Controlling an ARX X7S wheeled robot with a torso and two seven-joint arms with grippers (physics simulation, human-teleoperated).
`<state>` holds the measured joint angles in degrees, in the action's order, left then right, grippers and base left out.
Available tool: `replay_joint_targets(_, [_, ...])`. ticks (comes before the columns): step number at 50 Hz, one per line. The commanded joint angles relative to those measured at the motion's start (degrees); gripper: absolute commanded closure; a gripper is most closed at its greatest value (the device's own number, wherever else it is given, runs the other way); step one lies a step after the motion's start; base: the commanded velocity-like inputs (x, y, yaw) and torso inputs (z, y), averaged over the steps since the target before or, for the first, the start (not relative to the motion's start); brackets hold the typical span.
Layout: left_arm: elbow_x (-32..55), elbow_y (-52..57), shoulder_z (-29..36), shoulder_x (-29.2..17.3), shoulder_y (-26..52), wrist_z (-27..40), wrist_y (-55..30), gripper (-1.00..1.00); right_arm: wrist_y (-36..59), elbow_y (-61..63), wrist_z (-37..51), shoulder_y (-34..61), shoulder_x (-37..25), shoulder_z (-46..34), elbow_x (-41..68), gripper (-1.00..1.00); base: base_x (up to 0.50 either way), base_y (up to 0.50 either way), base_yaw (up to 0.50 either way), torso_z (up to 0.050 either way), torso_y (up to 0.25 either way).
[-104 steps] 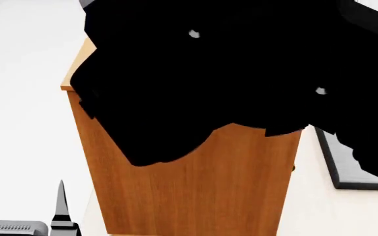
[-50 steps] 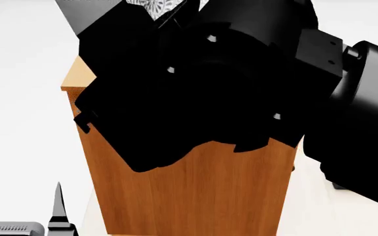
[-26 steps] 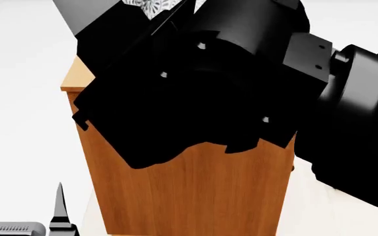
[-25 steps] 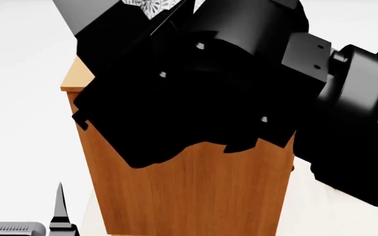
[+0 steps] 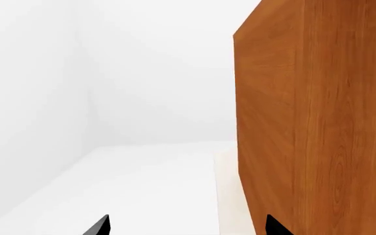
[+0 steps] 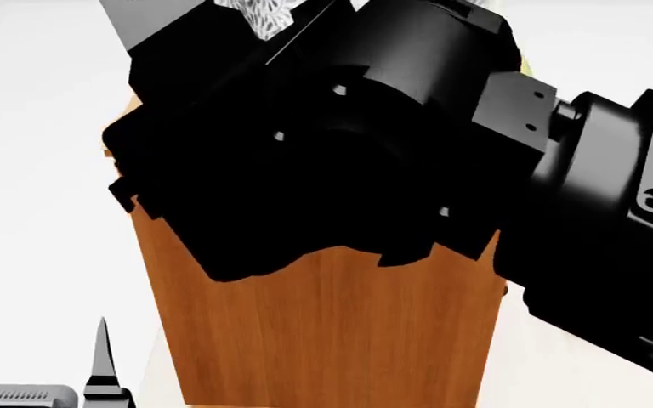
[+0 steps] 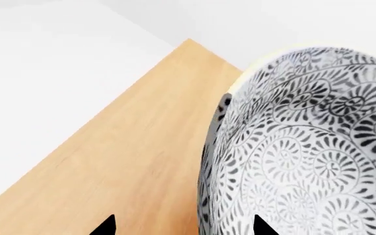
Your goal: Put the bowl on the top of the cabinet.
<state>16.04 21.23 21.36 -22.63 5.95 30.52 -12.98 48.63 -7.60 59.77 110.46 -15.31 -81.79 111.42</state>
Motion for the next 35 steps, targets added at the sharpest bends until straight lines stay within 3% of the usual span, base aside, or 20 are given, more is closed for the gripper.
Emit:
replay_joint_targets(1, [0.0,0.3,0.2,-0.1,0.0,0.2,-0.1,-1.0,-1.1,2.7,1.9,0.3,-0.7,0.8,2.6,-1.0,0.0,0.0,0.0,0.0,0.0])
replay_joint_targets(35, [-0.1,1.0,0.9,-0.2,0.3,0.7,-0.6,-1.0,2.4,9.3,9.8,6.6,-6.0,2.2,8.6,-1.0,0.0,0.0,0.0,0.0,0.0])
